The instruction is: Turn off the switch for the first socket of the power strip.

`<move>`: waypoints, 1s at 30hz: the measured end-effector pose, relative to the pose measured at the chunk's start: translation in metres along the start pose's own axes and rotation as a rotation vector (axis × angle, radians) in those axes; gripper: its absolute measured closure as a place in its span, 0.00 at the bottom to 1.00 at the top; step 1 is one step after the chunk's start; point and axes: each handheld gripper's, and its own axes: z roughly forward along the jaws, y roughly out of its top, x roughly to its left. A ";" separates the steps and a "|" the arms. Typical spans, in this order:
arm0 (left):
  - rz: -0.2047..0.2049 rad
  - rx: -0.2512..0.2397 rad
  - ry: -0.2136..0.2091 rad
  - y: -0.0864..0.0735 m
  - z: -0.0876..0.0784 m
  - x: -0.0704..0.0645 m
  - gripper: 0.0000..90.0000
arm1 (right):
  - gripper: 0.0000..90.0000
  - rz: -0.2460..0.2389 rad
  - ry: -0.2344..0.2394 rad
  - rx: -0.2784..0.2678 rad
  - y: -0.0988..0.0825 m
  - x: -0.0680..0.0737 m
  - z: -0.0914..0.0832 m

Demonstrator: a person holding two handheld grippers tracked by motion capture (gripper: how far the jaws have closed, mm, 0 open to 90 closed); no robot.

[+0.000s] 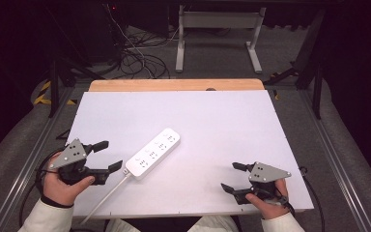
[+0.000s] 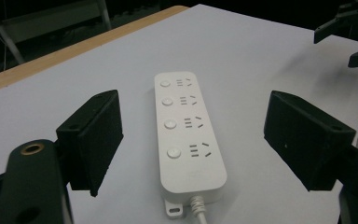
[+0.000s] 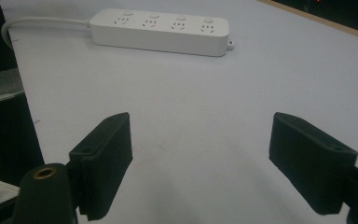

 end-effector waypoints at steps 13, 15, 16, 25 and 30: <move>-0.008 -0.015 0.026 -0.040 -0.015 0.007 0.22 | 0.23 -0.001 0.003 -0.001 0.000 0.000 0.000; -0.012 -0.026 0.028 -0.044 -0.017 0.007 0.22 | 0.23 0.000 0.004 -0.002 0.000 0.000 0.000; -0.013 -0.031 0.026 -0.047 -0.018 0.007 0.21 | 0.23 0.002 0.003 -0.002 0.000 0.000 0.000; -0.050 -0.013 0.011 -0.065 -0.022 0.009 0.23 | 0.23 0.002 0.007 0.000 -0.001 0.000 0.000; -0.079 -0.015 0.008 -0.076 -0.021 0.009 0.22 | 0.23 0.005 0.008 0.003 -0.002 -0.001 0.000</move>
